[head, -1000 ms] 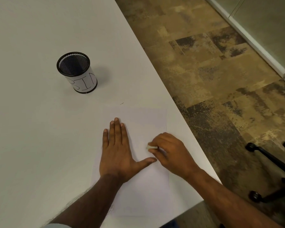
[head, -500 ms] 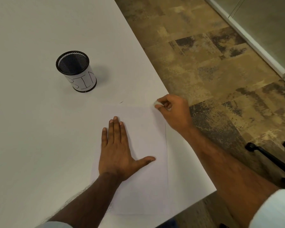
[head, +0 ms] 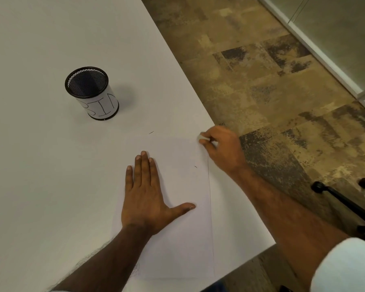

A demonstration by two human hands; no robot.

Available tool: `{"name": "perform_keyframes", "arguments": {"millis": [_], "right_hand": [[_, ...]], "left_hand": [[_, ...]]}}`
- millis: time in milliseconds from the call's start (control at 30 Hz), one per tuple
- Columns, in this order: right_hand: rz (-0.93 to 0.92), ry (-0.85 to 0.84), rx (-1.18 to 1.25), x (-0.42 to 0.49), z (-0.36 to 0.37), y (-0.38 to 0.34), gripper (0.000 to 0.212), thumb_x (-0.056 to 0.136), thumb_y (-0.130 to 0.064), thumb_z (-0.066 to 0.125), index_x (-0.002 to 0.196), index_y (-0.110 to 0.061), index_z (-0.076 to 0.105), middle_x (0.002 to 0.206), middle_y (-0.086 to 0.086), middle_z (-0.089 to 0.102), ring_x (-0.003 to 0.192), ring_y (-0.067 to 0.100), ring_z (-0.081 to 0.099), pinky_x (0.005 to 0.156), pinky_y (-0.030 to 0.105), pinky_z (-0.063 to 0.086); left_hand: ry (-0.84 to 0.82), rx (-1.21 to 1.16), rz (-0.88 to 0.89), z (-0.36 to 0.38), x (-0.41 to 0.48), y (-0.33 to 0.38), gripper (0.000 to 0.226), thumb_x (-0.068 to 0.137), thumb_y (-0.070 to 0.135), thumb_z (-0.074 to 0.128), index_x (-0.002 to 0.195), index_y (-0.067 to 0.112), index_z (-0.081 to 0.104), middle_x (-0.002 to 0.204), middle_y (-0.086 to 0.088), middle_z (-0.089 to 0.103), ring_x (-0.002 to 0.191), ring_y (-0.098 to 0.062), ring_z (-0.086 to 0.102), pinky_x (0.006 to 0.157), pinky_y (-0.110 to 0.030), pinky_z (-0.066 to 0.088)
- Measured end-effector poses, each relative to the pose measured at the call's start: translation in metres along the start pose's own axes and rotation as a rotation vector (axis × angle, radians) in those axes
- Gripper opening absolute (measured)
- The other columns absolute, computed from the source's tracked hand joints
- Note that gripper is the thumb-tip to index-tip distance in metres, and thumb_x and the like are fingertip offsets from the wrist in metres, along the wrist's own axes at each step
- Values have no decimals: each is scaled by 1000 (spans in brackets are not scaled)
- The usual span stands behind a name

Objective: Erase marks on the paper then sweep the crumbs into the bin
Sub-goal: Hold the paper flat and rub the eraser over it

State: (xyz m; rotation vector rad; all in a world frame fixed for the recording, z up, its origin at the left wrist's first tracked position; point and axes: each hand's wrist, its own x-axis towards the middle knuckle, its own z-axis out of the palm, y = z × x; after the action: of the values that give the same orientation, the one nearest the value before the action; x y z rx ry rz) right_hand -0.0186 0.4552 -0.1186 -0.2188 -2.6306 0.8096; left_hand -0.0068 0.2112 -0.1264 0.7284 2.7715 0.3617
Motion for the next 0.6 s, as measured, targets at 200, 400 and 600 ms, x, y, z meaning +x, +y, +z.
{"name": "perform_keyframes", "arguments": {"millis": [200, 400, 600], "right_hand": [[97, -19, 153, -25, -12, -20, 8, 82, -15, 76, 85, -10, 71, 86, 1, 71, 73, 11, 62, 66, 27, 52], [-146, -234, 93, -93, -9, -46, 12, 83, -11, 73, 93, -6, 72, 88, 6, 71, 84, 16, 62, 82, 25, 48], [-122, -71, 4, -32, 1, -16, 8, 83, -7, 74, 84, -4, 67, 80, 8, 68, 74, 21, 60, 74, 28, 47]], "left_hand": [[5, -3, 4, 0, 0, 1, 142, 58, 105, 22, 154, 7, -14, 162, -11, -23, 150, -23, -22, 123, -48, -2], [7, -9, 6, 2, 0, -1, 140, 58, 104, 22, 154, 8, -13, 163, -10, -21, 150, -23, -20, 122, -47, -4], [1, 5, 3, 0, 0, 1, 142, 57, 105, 22, 154, 6, -13, 162, -12, -21, 150, -24, -20, 123, -48, -1]]}}
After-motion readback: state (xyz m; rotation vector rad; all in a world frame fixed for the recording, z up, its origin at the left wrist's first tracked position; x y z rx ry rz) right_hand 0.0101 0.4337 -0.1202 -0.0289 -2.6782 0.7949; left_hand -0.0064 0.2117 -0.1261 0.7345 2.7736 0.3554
